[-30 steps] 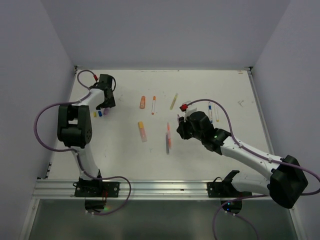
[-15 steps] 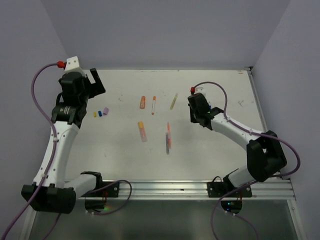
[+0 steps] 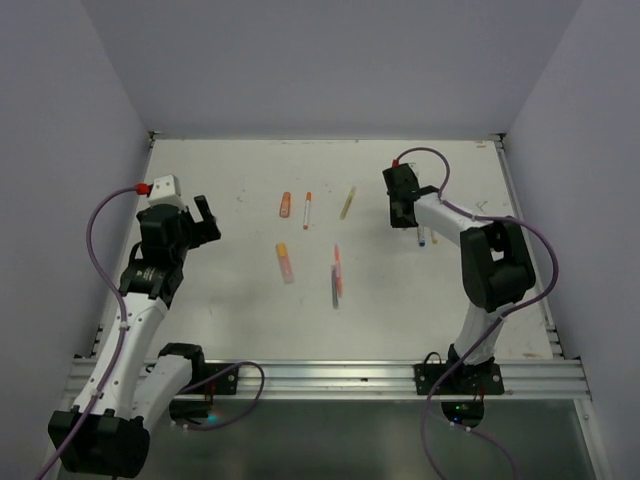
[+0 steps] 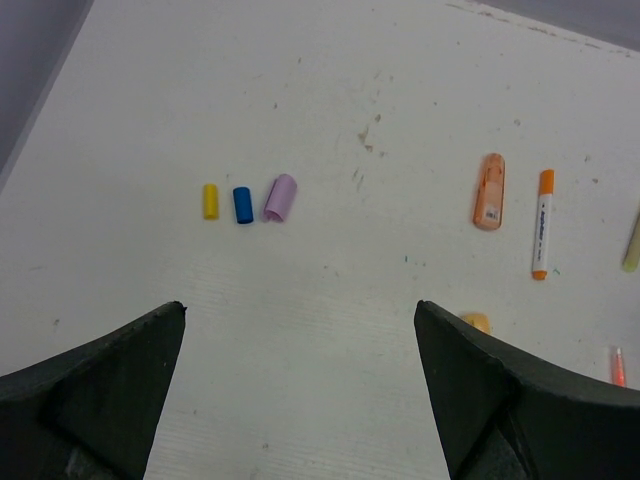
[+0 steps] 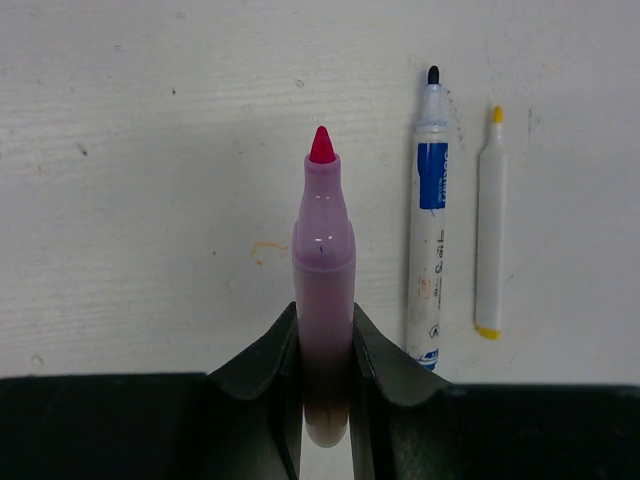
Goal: Open the pen caps
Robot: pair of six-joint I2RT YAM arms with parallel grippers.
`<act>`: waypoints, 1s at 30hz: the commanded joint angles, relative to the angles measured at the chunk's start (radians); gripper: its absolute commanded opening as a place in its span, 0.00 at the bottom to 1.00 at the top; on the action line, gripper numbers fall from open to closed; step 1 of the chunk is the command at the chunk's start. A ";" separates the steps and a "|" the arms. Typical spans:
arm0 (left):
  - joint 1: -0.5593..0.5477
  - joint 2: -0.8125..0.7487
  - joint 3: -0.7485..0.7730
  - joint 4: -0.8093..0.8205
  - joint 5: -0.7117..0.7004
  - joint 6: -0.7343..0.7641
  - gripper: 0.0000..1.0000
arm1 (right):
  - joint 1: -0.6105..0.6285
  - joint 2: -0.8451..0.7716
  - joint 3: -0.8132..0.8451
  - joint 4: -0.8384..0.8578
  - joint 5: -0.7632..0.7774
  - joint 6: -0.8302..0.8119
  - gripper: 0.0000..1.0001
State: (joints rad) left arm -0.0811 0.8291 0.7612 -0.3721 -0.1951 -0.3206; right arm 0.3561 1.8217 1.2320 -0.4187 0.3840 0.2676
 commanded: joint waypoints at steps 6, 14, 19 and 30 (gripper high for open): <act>-0.013 0.016 -0.003 0.070 0.014 0.022 1.00 | -0.042 0.093 0.076 -0.043 0.042 -0.031 0.12; -0.014 0.034 -0.005 0.071 0.023 0.022 1.00 | -0.052 0.116 0.069 -0.048 0.065 -0.033 0.24; -0.013 0.041 -0.005 0.073 0.025 0.025 1.00 | -0.052 0.096 0.061 -0.046 0.062 -0.028 0.32; -0.013 0.050 -0.007 0.073 0.033 0.025 1.00 | -0.026 -0.097 0.034 -0.035 0.007 -0.018 0.48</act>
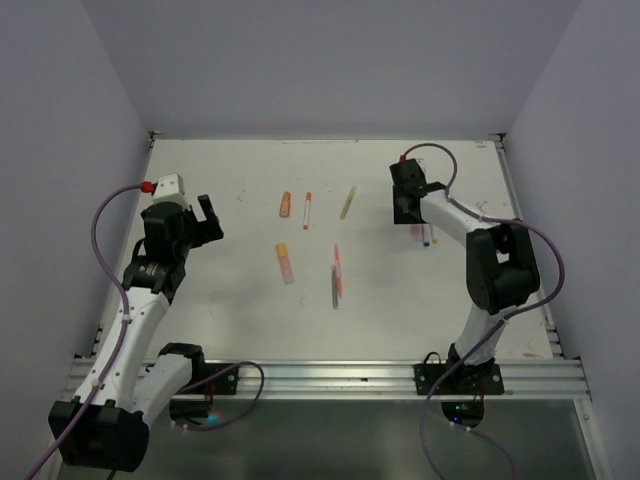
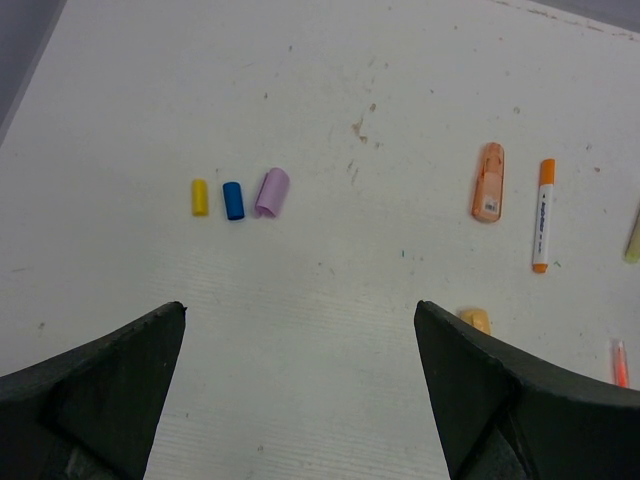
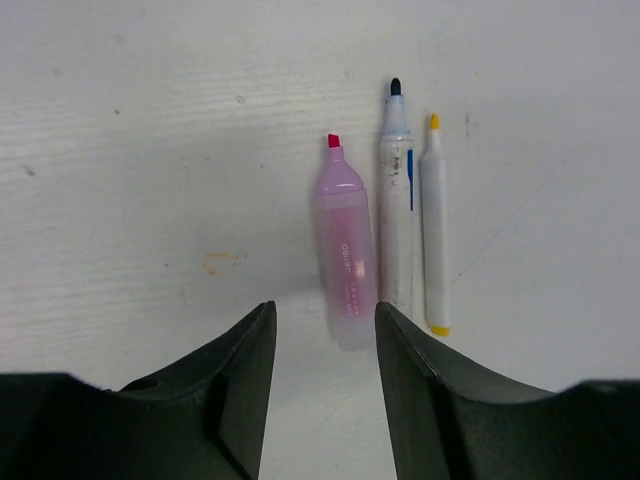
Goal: Open the pen caps
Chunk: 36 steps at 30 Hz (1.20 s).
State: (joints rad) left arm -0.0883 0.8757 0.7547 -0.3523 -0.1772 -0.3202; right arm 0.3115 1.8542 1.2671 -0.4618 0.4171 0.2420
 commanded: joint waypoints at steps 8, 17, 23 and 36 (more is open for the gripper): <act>-0.007 0.011 -0.002 0.053 0.018 0.023 1.00 | 0.176 -0.288 -0.089 0.083 -0.136 0.058 0.63; -0.005 0.020 -0.002 0.052 0.016 0.021 1.00 | 0.392 -0.271 -0.195 0.146 -0.191 0.193 0.41; -0.005 0.029 -0.002 0.053 0.025 0.021 1.00 | 0.468 -0.237 -0.236 0.182 -0.212 0.256 0.33; -0.005 0.031 -0.003 0.053 0.028 0.021 1.00 | 0.503 -0.139 -0.241 0.204 -0.175 0.292 0.29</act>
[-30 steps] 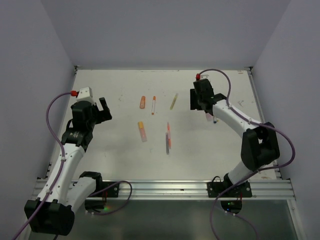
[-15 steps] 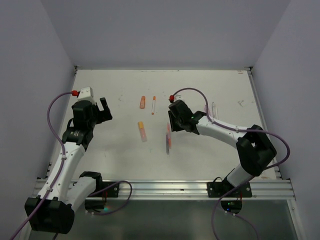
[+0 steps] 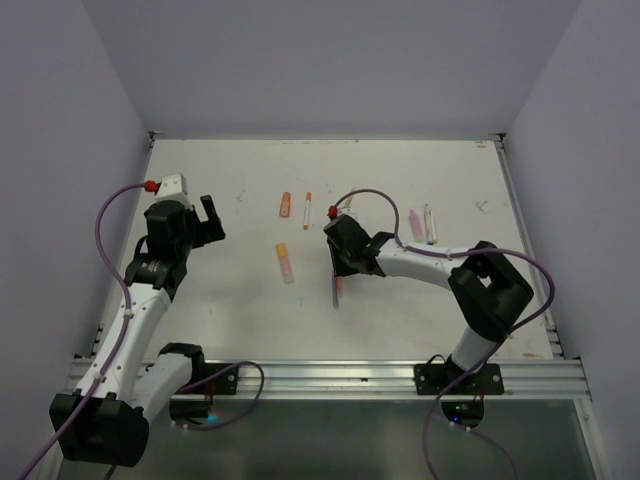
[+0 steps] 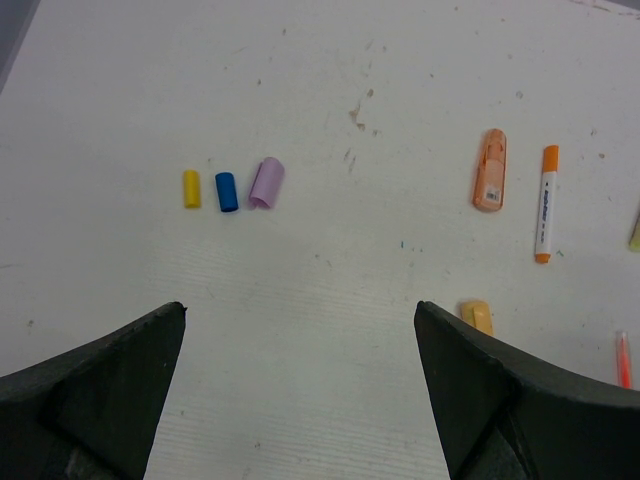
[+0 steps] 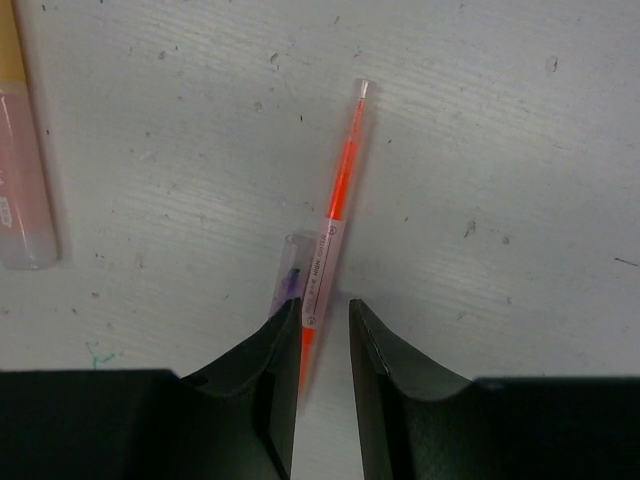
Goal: Open the pen caps
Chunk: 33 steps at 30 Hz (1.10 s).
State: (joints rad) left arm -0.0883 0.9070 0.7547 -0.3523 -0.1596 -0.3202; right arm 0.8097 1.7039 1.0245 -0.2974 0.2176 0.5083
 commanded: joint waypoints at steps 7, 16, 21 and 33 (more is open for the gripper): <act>-0.005 0.001 -0.002 0.055 0.012 0.021 1.00 | 0.005 0.059 0.006 0.047 0.023 0.032 0.27; -0.004 0.004 -0.003 0.055 0.017 0.023 1.00 | 0.008 0.105 0.032 -0.022 0.107 0.032 0.27; -0.005 0.001 -0.008 0.072 0.083 0.024 1.00 | 0.006 0.091 0.029 -0.046 0.141 0.009 0.13; -0.030 0.049 -0.092 0.318 0.630 -0.272 1.00 | 0.017 -0.208 -0.093 0.174 -0.052 -0.114 0.00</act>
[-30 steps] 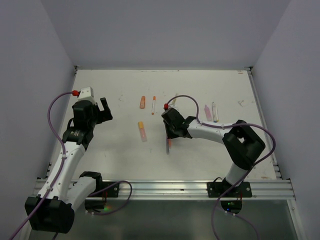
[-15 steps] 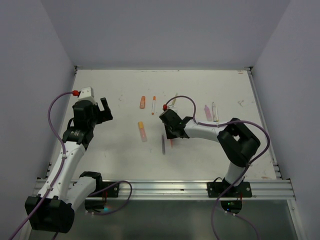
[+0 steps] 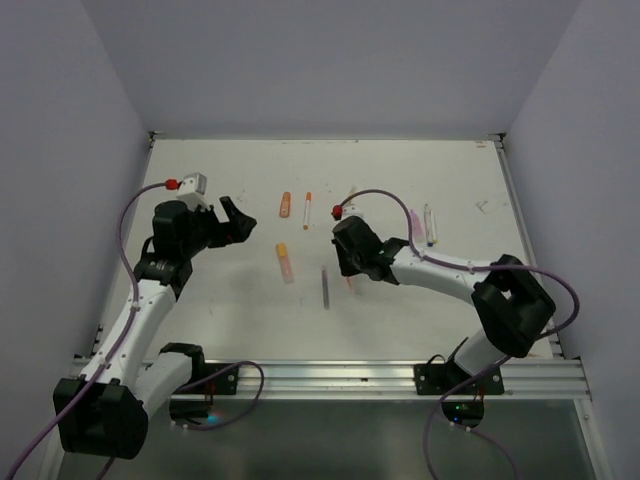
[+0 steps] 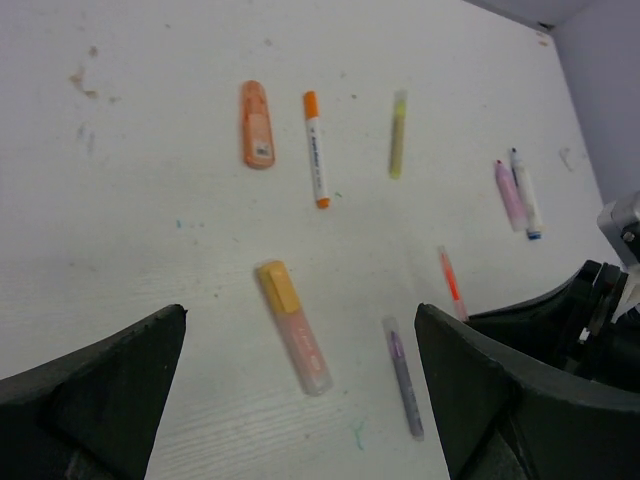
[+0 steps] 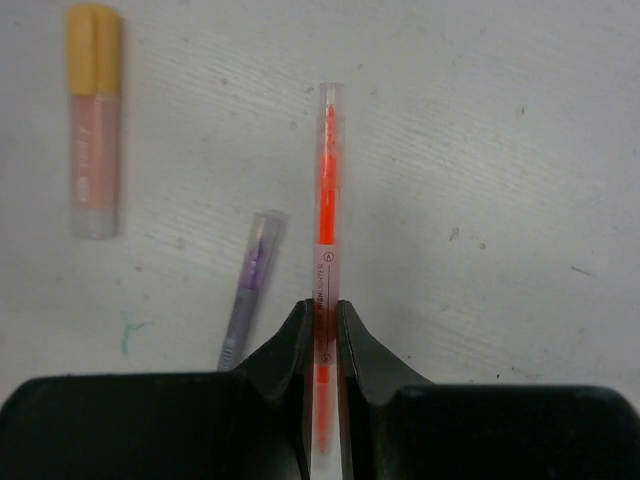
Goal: Open the pen caps
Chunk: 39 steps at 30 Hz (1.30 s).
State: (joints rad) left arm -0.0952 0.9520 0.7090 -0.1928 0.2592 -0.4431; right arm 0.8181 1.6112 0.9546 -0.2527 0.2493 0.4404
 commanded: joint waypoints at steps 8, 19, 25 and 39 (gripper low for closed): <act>-0.279 0.070 -0.034 0.394 0.046 -0.347 0.94 | 0.039 -0.247 -0.134 0.404 -0.240 -0.052 0.00; -0.446 0.220 0.027 0.401 -0.161 -0.404 0.72 | 0.072 -0.294 -0.174 0.510 -0.281 -0.054 0.00; -0.483 0.246 0.052 0.397 -0.204 -0.416 0.56 | 0.084 -0.289 -0.174 0.515 -0.274 -0.060 0.00; -0.506 0.266 0.060 0.383 -0.205 -0.421 0.11 | 0.090 -0.295 -0.168 0.520 -0.251 -0.071 0.00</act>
State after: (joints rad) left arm -0.5854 1.2137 0.7280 0.1505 0.0647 -0.8555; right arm 0.8986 1.3468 0.7830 0.2089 -0.0143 0.3908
